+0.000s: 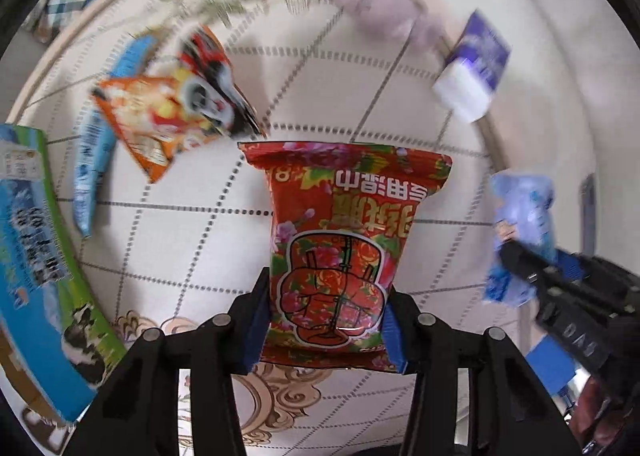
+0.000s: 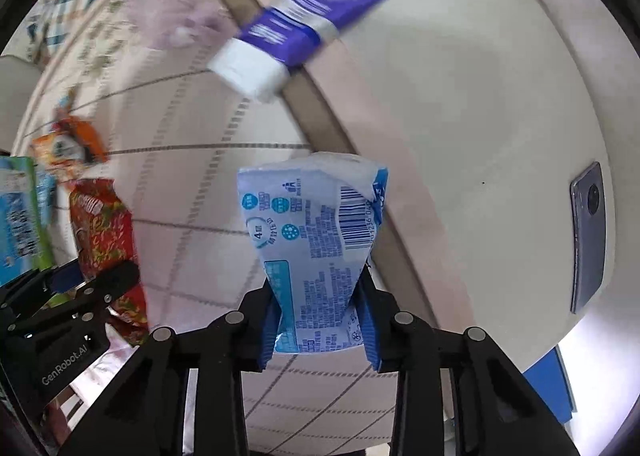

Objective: Organize soft objects
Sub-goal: 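Carry both bags into the box and release them beside the carton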

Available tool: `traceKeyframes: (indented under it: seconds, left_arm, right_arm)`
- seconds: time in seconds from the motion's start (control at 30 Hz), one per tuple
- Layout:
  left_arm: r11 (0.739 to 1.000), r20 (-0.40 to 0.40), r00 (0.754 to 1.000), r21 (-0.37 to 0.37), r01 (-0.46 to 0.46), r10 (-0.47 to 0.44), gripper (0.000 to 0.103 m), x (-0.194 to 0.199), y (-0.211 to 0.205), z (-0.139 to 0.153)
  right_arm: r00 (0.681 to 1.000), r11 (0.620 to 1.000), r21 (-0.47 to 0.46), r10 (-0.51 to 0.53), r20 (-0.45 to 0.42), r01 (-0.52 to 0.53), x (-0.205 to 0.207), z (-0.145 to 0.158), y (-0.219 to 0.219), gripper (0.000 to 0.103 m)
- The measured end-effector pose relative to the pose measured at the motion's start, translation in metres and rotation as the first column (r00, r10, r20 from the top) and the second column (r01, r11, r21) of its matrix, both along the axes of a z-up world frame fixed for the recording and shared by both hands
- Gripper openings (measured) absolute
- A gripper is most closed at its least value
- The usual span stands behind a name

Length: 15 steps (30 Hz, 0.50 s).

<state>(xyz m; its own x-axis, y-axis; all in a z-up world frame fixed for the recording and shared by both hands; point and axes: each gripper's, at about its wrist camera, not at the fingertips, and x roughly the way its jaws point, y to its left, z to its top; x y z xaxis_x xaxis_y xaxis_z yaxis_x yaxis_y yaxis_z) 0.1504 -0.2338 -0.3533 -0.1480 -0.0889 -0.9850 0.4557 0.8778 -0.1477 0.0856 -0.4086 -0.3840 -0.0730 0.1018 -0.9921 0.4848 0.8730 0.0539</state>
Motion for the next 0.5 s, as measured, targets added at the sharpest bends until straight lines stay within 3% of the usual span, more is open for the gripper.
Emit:
traceKeyframes:
  seconds: [0.23, 0.3, 0.4, 0.5]
  left_arm:
    - [0.974, 0.083, 0.984, -0.177, -0.144, 0.161, 0.044, 0.004, 0.069, 0.097]
    - [0.959, 0.125, 0.968, -0.209, -0.191, 0.220, 0.044, 0.012, 0.110, 0.128]
    - [0.944, 0.181, 0.940, -0.218, -0.249, 0.290, 0.044, 0.026, 0.173, 0.165]
    - [0.930, 0.215, 0.911, -0.189, -0.316, 0.353, 0.045, 0.034, 0.244, 0.180]
  right_arm:
    - [0.984, 0.992, 0.062, 0.103, 0.145, -0.113, 0.021, 0.077, 0.073, 0.036]
    - [0.973, 0.985, 0.079, 0.136, 0.187, -0.153, 0.030, 0.100, 0.101, 0.036]
    - [0.949, 0.968, 0.117, 0.189, 0.251, -0.224, 0.048, 0.134, 0.148, 0.036]
    - [0.918, 0.940, 0.142, 0.256, 0.301, -0.309, 0.065, 0.159, 0.211, 0.036]
